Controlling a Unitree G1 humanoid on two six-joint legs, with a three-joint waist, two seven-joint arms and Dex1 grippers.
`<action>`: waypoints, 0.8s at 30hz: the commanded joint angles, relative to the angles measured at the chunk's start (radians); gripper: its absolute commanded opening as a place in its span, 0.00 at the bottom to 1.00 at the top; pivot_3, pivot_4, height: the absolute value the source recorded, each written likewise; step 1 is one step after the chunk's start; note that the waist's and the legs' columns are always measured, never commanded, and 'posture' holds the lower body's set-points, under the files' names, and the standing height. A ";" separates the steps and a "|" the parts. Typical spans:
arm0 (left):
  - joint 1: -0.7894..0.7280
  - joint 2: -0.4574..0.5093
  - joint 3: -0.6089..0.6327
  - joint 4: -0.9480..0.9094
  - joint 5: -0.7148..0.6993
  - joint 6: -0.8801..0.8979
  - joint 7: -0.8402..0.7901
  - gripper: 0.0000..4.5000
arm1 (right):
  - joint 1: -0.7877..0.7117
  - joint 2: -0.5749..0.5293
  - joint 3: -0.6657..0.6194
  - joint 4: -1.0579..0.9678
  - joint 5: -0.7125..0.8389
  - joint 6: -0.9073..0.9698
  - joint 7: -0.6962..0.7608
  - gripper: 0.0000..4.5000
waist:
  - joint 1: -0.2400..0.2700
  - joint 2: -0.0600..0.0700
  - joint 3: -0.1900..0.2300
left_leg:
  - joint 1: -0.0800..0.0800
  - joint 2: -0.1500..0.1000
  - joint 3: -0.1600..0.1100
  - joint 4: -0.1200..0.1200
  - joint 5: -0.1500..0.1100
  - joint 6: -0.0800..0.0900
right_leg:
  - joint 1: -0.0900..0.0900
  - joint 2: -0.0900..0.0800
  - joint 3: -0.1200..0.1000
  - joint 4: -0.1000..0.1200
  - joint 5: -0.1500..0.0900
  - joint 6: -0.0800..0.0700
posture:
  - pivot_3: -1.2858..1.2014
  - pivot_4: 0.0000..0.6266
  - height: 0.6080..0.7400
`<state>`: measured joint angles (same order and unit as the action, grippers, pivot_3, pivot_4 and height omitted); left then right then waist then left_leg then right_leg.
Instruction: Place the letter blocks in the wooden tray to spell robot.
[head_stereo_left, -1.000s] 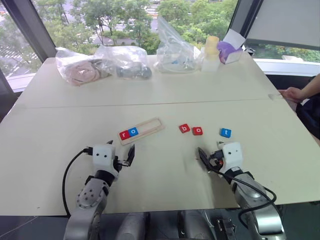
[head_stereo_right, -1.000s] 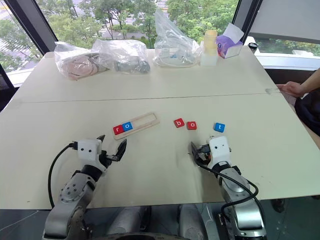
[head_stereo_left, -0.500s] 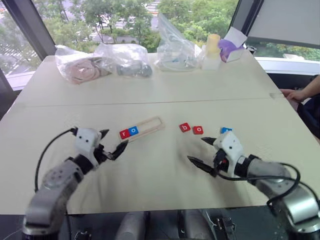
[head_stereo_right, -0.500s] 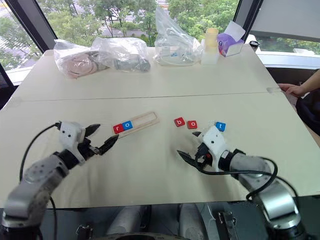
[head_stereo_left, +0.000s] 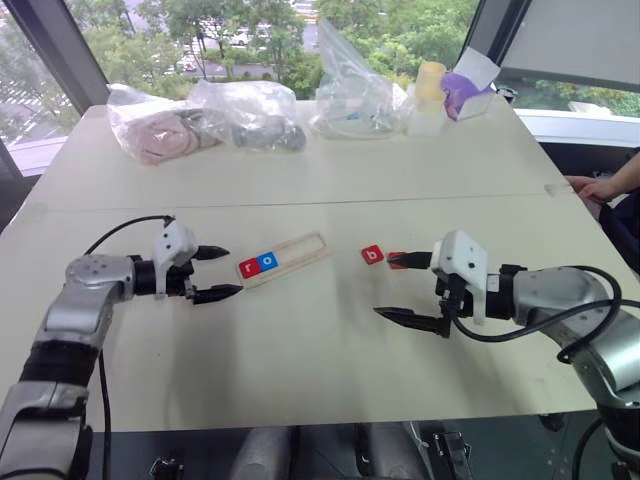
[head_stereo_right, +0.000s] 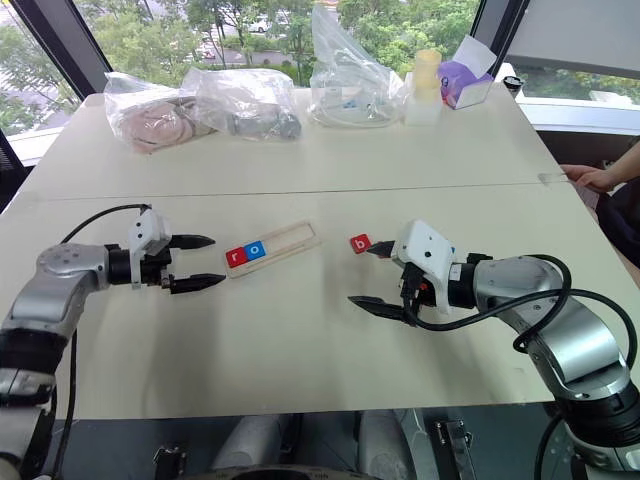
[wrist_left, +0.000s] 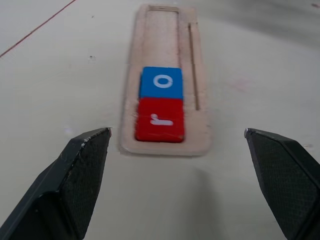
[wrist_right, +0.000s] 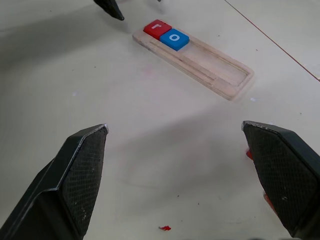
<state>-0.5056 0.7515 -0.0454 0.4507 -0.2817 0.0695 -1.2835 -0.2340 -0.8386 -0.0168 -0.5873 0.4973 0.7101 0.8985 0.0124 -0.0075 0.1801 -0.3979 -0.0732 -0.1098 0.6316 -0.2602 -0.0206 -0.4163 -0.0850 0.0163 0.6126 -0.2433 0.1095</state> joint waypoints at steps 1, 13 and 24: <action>-0.058 -0.021 -0.022 0.123 0.046 -0.099 -0.056 1.00 | 0.004 0.007 -0.021 -0.052 0.021 -0.003 -0.023 0.99 | -0.002 0.000 0.000 | -0.001 0.000 0.000 0.000 0.000 0.000 | -0.001 0.000 0.000 0.001 0.000 0.000 | 0.52 0.24 1.00; -0.189 -0.114 -0.045 0.394 0.128 -0.257 -0.093 1.00 | 0.039 0.004 -0.037 -0.115 0.053 0.030 -0.097 0.99 | -0.001 0.000 0.000 | -0.010 0.000 0.000 0.009 0.001 -0.001 | -0.010 0.003 0.001 0.010 0.002 0.000 | 0.52 0.24 1.00; -0.193 -0.176 -0.068 0.463 0.208 -0.351 0.007 1.00 | 0.027 -0.001 -0.028 -0.108 0.045 0.024 -0.113 0.99 | 0.002 0.001 -0.002 | -0.009 -0.001 0.000 0.018 0.001 -0.001 | -0.007 0.003 0.001 0.017 0.002 0.001 | 0.52 0.24 1.00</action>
<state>-0.7028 0.5847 -0.0944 0.8972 -0.1188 -0.2707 -1.3075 -0.1940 -0.8336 -0.0206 -0.6659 0.5354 0.7488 0.7875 0.0146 -0.0070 0.1785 -0.4065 -0.0741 -0.1101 0.6501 -0.2592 -0.0211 -0.4237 -0.0819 0.0168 0.6297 -0.2412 0.1103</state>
